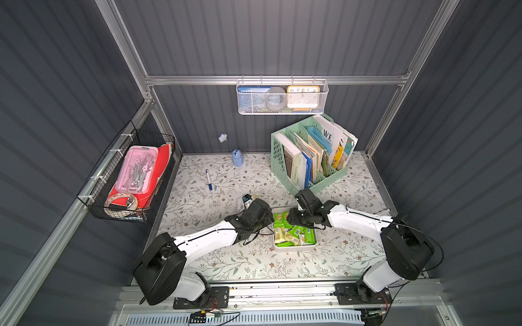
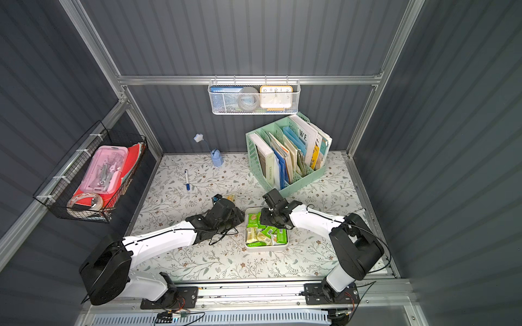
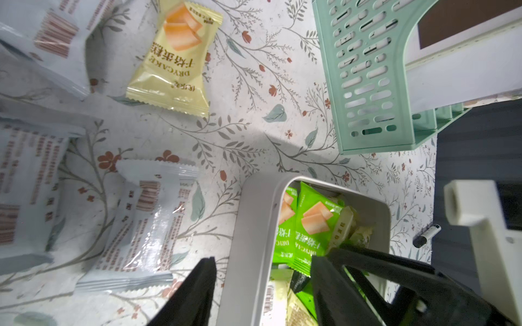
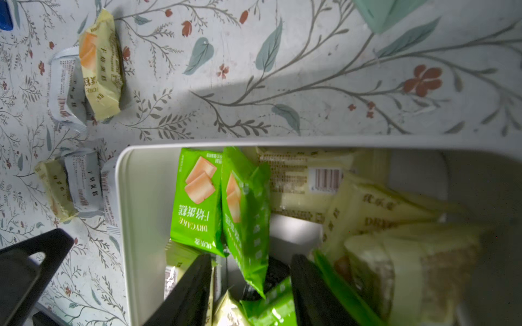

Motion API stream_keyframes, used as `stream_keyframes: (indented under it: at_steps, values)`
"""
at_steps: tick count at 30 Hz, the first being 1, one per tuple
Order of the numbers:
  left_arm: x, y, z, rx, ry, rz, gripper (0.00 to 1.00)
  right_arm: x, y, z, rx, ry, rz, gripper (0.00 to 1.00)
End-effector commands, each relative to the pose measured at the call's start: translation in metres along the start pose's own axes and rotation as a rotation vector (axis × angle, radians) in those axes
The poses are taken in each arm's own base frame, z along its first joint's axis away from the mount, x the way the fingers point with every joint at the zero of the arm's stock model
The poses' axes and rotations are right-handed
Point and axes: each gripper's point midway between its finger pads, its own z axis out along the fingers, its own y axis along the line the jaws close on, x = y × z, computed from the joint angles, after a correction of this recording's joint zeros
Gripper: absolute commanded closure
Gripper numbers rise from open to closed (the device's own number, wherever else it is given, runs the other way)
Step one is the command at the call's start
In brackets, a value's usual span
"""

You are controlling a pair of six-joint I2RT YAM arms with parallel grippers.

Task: Take the cookies out of the storage box
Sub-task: Pick up the cookie from the storage box.

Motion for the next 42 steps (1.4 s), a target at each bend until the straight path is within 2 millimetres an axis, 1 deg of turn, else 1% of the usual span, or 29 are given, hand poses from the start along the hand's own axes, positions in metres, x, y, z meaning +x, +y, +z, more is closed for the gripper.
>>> stream_keyframes:
  at_steps: [1, 7, 13, 16, 21, 23, 27, 30, 33, 36, 39, 42]
  values:
    - [0.007, -0.002, 0.007, 0.022, 0.025, -0.021, 0.42, -0.004, 0.003, 0.007, -0.026, 0.010, -0.003, 0.51]
    - [0.015, 0.004, 0.014, 0.018, 0.047, -0.039, 0.46, -0.006, 0.002, 0.019, -0.036, 0.026, 0.001, 0.58]
    - [0.017, 0.009, 0.020, -0.010, 0.053, -0.033, 0.48, -0.011, 0.007, 0.023, -0.066, 0.006, -0.019, 0.64]
    - [0.017, 0.008, 0.019, -0.010, 0.054, -0.031, 0.48, -0.012, 0.008, 0.024, -0.080, 0.002, -0.020, 0.67]
    - [0.015, 0.006, 0.017, -0.002, 0.050, -0.030, 0.48, -0.014, 0.012, 0.022, -0.095, -0.009, -0.023, 0.77]
    - [0.014, 0.007, 0.015, -0.005, 0.044, -0.030, 0.48, -0.014, 0.011, 0.022, -0.093, -0.010, -0.022, 0.80]
    - [0.011, 0.009, 0.010, -0.011, 0.028, -0.035, 0.48, -0.014, 0.011, 0.020, -0.099, -0.011, -0.028, 0.83]
    - [0.006, 0.013, 0.004, -0.023, 0.000, -0.050, 0.47, -0.015, 0.012, 0.015, -0.103, -0.017, -0.030, 0.84]
    - [-0.002, 0.016, -0.007, -0.026, -0.044, -0.076, 0.46, -0.018, 0.016, 0.002, -0.111, -0.036, -0.035, 0.85]
    - [-0.013, 0.024, -0.021, -0.044, -0.102, -0.119, 0.45, -0.022, 0.019, -0.015, -0.116, -0.061, -0.042, 0.85]
    - [-0.027, 0.036, -0.035, -0.050, -0.157, -0.168, 0.44, -0.023, 0.020, -0.031, -0.119, -0.078, -0.043, 0.85]
    - [-0.043, 0.055, -0.047, -0.039, -0.191, -0.239, 0.44, -0.024, 0.025, -0.046, -0.141, -0.092, -0.042, 0.85]
